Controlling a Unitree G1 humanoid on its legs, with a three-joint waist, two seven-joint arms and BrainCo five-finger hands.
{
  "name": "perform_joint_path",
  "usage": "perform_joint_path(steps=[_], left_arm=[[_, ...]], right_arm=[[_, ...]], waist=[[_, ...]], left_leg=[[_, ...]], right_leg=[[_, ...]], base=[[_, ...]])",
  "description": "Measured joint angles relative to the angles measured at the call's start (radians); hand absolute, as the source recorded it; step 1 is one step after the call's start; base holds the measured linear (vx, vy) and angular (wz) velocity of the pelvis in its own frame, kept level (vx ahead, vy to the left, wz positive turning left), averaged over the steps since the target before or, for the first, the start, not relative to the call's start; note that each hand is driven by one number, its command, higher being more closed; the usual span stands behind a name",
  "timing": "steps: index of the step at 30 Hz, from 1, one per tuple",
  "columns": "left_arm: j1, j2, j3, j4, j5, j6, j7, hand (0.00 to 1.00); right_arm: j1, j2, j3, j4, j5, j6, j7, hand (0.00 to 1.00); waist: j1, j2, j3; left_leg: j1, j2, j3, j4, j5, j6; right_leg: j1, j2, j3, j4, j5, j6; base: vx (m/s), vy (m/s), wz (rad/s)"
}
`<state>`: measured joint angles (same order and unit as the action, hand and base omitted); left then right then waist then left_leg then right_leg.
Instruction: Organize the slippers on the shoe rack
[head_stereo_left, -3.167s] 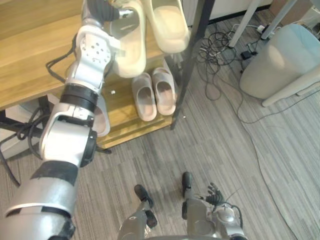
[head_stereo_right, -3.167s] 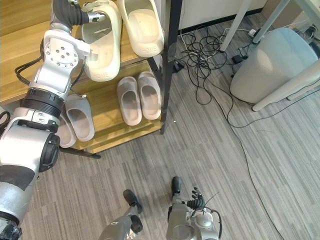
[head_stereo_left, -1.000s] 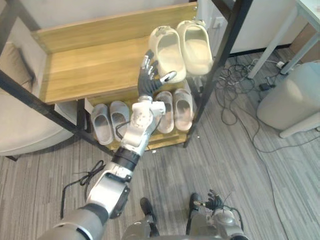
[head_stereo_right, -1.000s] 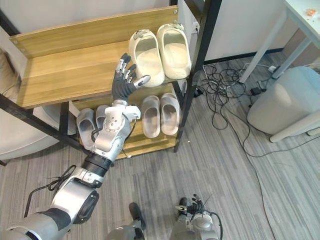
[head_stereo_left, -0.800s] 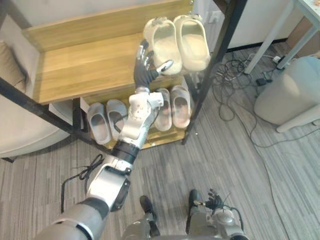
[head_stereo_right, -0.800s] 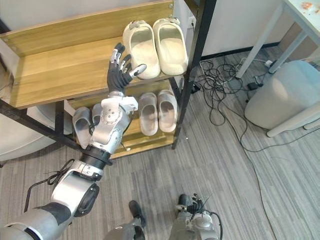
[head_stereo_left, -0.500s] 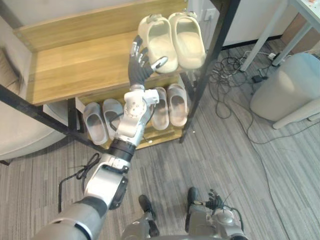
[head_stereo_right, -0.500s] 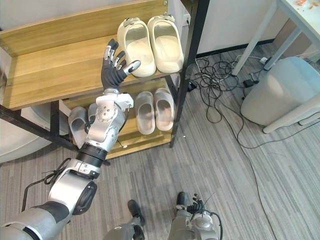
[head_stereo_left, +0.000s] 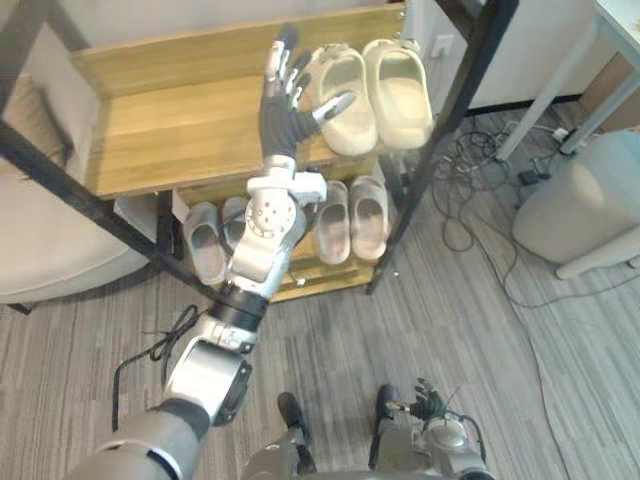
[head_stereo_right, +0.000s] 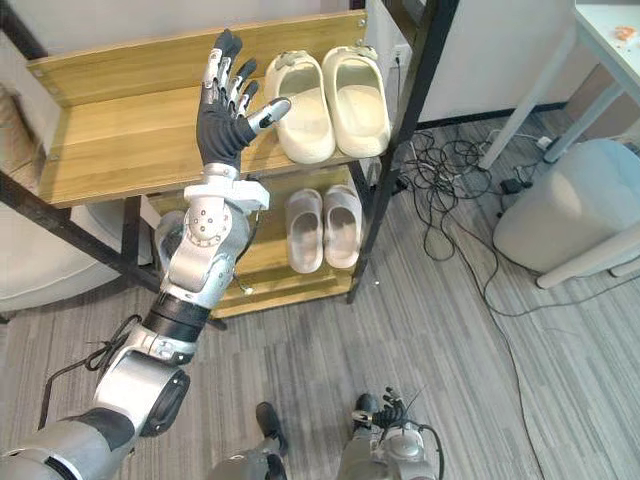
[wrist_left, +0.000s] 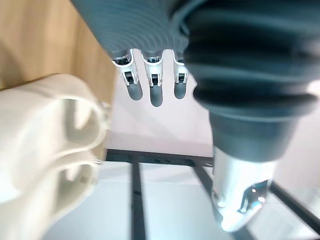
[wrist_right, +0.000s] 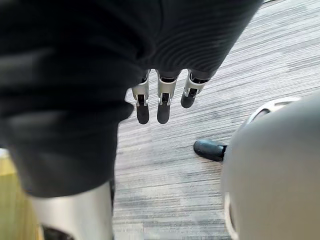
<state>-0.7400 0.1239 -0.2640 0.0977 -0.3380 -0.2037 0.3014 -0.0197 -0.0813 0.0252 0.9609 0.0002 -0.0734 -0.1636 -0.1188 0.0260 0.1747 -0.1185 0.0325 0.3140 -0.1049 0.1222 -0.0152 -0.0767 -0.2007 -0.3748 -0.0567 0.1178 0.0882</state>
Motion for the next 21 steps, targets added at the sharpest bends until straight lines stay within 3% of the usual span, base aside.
perform_joint_path(steps=[4, 12, 16, 21], left_arm=[[0.13, -0.001, -0.086, -0.148, -0.027, -0.03, -0.069, 0.0], [0.455, -0.012, -0.164, -0.253, -0.068, -0.026, -0.213, 0.0], [0.673, 0.023, -0.17, -0.212, -0.089, -0.004, -0.287, 0.0], [0.83, 0.02, -0.145, 0.029, -0.075, 0.035, -0.332, 0.0]], right_arm=[[-0.002, 0.003, 0.029, 0.014, 0.0, 0.006, 0.007, 0.0], [0.0, 0.005, 0.061, 0.042, -0.001, 0.016, 0.017, 0.0], [-0.001, 0.004, 0.078, 0.042, -0.003, 0.023, 0.023, 0.0], [-0.001, 0.004, 0.085, 0.042, -0.041, 0.024, 0.029, 0.0]], waist=[[0.018, 0.003, -0.031], [0.064, 0.006, -0.076], [0.078, 0.006, -0.088], [0.113, -0.001, -0.101]], left_leg=[[0.012, -0.008, -0.03, -0.005, 0.001, 0.001], [0.047, -0.014, -0.071, -0.005, -0.002, -0.002], [0.071, -0.011, -0.109, -0.005, -0.01, -0.013], [0.086, -0.01, -0.136, -0.005, -0.012, -0.016]], right_leg=[[0.029, -0.008, -0.033, 0.004, -0.018, 0.005], [0.083, -0.014, -0.075, 0.014, -0.039, 0.011], [0.129, -0.005, -0.116, 0.001, -0.06, 0.016], [0.173, 0.005, -0.151, -0.02, -0.062, 0.019]], base=[[0.01, 0.025, 0.26], [0.01, 0.013, 0.18], [-0.01, -0.029, 0.25], [0.02, -0.036, 0.19]])
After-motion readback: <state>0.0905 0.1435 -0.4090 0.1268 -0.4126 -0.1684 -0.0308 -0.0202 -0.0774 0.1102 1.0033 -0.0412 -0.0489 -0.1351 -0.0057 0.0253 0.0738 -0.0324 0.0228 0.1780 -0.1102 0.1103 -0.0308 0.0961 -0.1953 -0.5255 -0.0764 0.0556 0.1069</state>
